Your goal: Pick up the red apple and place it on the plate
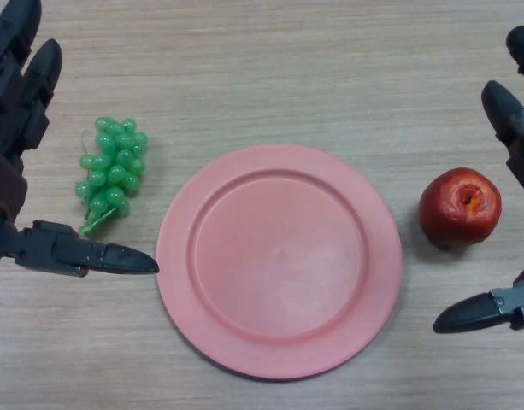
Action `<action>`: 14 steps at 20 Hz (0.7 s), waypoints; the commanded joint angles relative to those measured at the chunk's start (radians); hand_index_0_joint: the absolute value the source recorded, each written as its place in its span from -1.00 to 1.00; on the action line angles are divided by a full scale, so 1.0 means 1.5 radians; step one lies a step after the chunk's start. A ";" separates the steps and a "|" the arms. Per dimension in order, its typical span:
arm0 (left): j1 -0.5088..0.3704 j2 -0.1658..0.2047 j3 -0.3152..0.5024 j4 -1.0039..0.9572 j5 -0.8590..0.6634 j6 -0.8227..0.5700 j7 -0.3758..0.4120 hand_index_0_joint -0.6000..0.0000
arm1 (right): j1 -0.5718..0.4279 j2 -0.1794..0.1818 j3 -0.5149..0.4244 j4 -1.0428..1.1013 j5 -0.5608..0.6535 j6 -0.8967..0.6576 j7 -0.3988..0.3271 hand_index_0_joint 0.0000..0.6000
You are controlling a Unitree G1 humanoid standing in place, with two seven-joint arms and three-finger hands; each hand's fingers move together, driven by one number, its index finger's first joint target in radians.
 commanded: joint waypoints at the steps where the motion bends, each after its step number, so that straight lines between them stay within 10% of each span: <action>1: -0.010 0.012 0.025 -0.021 0.016 -0.091 0.017 1.00 | -0.016 -0.023 -0.045 -0.029 0.034 -0.090 -0.018 -1.00; 8: -0.005 0.020 0.052 -0.015 -0.020 -0.086 -0.007 1.00 | -0.033 -0.032 -0.040 0.004 0.018 -0.102 -0.012 -1.00; 14: 0.002 0.011 0.030 -0.005 0.012 -0.112 -0.003 1.00 | -0.091 -0.063 -0.047 0.260 -0.023 -0.318 0.038 -1.00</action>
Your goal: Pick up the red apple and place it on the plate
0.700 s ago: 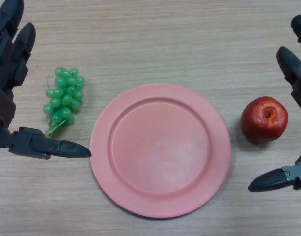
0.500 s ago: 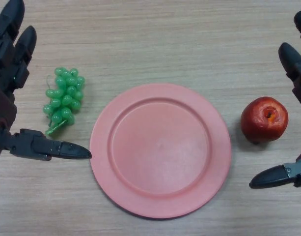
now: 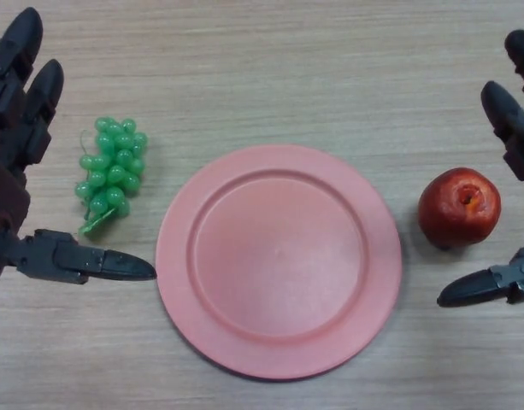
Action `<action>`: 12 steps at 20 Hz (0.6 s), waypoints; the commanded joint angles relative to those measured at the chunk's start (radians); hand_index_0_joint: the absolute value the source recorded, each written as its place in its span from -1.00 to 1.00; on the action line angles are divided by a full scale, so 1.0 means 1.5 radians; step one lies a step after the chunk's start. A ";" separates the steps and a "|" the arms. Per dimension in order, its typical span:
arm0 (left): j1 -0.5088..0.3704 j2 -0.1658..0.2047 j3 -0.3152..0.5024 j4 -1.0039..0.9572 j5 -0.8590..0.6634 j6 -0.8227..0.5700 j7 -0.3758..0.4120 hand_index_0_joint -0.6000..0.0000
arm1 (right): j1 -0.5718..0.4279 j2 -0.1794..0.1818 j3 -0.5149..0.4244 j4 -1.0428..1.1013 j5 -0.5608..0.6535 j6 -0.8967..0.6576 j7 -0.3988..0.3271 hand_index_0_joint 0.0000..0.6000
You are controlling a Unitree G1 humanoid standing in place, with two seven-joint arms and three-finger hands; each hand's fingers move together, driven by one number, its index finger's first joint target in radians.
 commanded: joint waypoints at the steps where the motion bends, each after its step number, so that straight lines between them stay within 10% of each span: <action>1: -0.011 0.015 0.023 -0.033 0.020 -0.108 0.002 1.00 | -0.046 -0.043 -0.046 0.041 0.005 -0.160 0.000 -1.00; 12: 0.016 0.002 0.032 -0.061 0.000 -0.113 -0.006 1.00 | -0.213 -0.087 0.010 0.571 -0.083 -0.379 -0.065 -1.00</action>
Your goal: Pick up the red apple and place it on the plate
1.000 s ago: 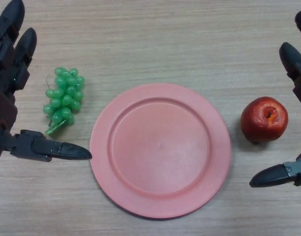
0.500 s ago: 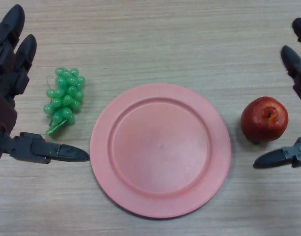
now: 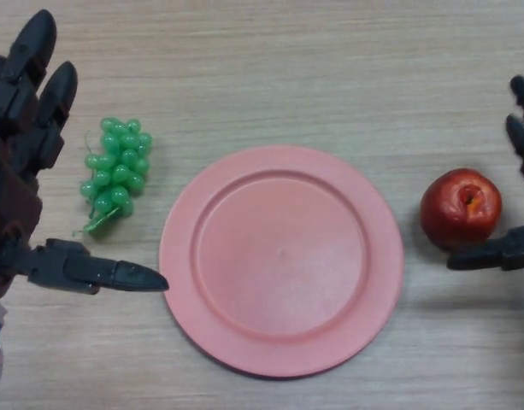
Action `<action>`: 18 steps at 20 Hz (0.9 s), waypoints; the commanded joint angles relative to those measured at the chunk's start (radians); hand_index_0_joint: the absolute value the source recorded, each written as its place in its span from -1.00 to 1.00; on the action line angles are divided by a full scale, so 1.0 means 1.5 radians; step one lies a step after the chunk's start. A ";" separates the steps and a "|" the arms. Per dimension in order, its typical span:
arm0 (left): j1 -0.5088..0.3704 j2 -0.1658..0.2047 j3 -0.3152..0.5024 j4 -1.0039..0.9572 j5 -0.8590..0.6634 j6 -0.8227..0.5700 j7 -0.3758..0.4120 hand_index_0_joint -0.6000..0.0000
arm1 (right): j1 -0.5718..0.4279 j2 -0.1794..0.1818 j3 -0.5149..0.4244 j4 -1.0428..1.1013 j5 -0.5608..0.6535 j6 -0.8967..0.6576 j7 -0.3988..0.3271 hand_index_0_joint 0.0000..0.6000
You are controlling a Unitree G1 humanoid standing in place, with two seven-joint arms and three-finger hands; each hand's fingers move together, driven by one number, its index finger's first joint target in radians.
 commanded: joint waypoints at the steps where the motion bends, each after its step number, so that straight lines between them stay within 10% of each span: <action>1: -0.005 0.019 0.050 -0.030 -0.004 -0.115 -0.006 1.00 | -0.052 -0.027 -0.028 0.005 -0.001 -0.103 -0.033 -1.00; 2: -0.001 0.017 0.054 -0.027 -0.005 -0.122 -0.007 1.00 | -0.052 -0.020 -0.021 0.002 0.017 -0.076 -0.021 -1.00; 7: 0.000 0.019 0.062 -0.022 -0.006 -0.123 -0.002 1.00 | -0.052 0.003 -0.018 -0.059 0.056 0.064 -0.073 0.99; 13: -0.006 0.019 0.062 -0.022 -0.041 -0.118 0.000 1.00 | -0.019 0.022 -0.005 -0.279 0.077 0.224 -0.094 1.00; 18: -0.014 0.022 0.053 -0.018 -0.050 -0.127 0.012 1.00 | 0.004 0.082 0.087 -0.482 0.002 0.324 -0.098 1.00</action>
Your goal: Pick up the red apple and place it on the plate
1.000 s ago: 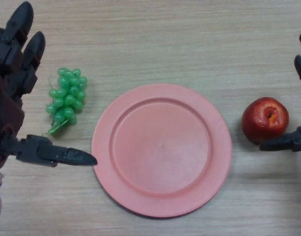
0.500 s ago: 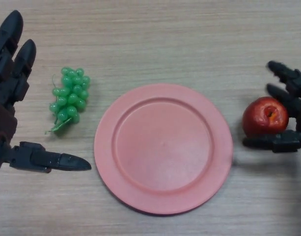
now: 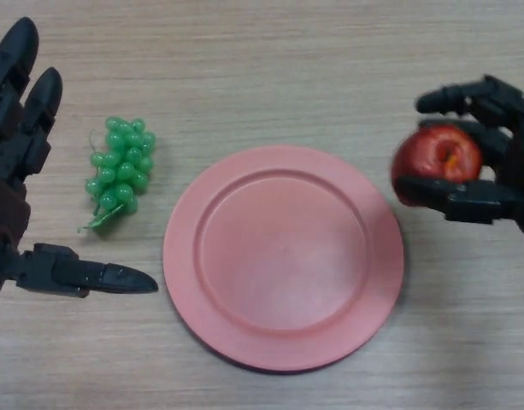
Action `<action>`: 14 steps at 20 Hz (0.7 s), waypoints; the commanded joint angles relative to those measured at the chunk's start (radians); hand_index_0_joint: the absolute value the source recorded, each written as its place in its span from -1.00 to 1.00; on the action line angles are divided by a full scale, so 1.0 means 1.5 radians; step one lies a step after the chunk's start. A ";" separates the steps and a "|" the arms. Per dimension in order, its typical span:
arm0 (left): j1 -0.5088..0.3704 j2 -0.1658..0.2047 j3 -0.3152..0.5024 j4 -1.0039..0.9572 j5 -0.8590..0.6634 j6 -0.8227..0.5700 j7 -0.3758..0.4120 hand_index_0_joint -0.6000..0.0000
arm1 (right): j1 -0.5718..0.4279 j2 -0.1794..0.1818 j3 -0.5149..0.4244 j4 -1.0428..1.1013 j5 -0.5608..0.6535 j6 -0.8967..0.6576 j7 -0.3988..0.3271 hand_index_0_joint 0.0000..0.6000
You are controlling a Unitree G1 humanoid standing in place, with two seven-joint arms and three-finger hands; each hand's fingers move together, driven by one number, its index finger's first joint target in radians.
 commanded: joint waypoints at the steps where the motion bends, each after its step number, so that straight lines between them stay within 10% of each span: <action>1: -0.017 0.023 0.041 -0.031 -0.045 -0.105 0.010 1.00 | -0.006 0.021 0.037 -0.066 -0.057 -0.034 -0.010 1.00; 7: -0.024 0.031 0.052 -0.031 -0.054 -0.096 0.006 1.00 | -0.009 0.037 0.211 0.040 -0.062 -0.131 -0.137 1.00; 13: -0.021 0.028 0.053 -0.026 -0.058 -0.102 0.011 1.00 | -0.018 0.038 0.258 0.118 -0.078 -0.128 -0.147 1.00; 14: -0.021 0.029 0.053 -0.026 -0.058 -0.102 0.011 1.00 | -0.019 0.038 0.259 0.120 -0.083 -0.127 -0.145 0.67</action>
